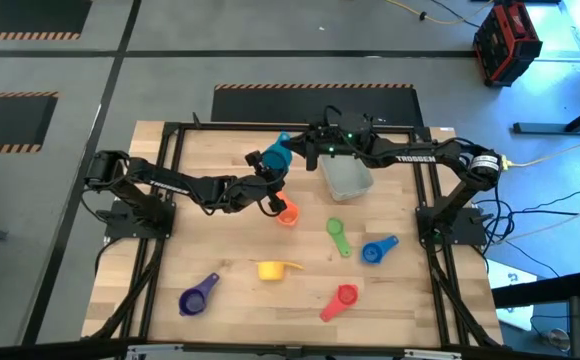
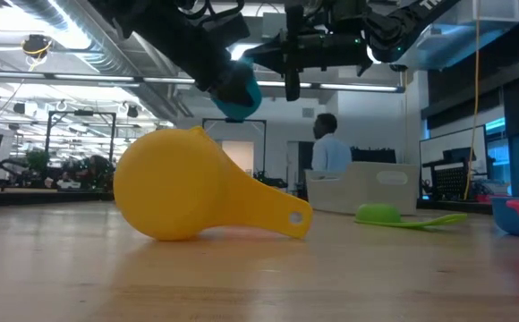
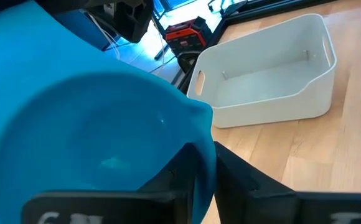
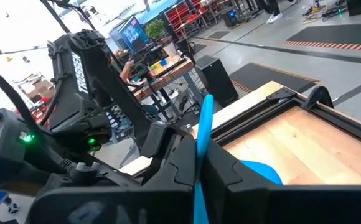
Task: Nest measuring cups in basket
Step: Put the light blue measuring cup into the gray bin
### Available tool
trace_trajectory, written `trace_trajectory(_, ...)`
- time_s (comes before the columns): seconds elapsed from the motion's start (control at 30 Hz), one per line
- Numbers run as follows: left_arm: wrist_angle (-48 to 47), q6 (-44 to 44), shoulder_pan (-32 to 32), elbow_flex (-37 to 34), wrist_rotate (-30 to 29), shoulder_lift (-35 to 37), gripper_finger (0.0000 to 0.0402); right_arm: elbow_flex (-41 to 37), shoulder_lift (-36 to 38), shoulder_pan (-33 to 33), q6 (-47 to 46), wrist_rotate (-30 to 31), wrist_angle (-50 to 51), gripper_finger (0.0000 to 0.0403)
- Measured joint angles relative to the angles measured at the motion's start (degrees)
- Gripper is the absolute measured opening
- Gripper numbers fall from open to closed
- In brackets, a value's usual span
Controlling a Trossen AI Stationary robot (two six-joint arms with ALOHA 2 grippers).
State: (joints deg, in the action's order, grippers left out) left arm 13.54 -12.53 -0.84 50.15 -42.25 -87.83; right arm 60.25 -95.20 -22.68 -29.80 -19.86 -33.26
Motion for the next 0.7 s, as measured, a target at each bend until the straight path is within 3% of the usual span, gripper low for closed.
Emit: trace_trajectory(0.7,0.0,4.1,0.1,0.0,0.5,0.0,0.0150,-0.1,0.0,-2.9,3.1,0.9,0.8,0.0008)
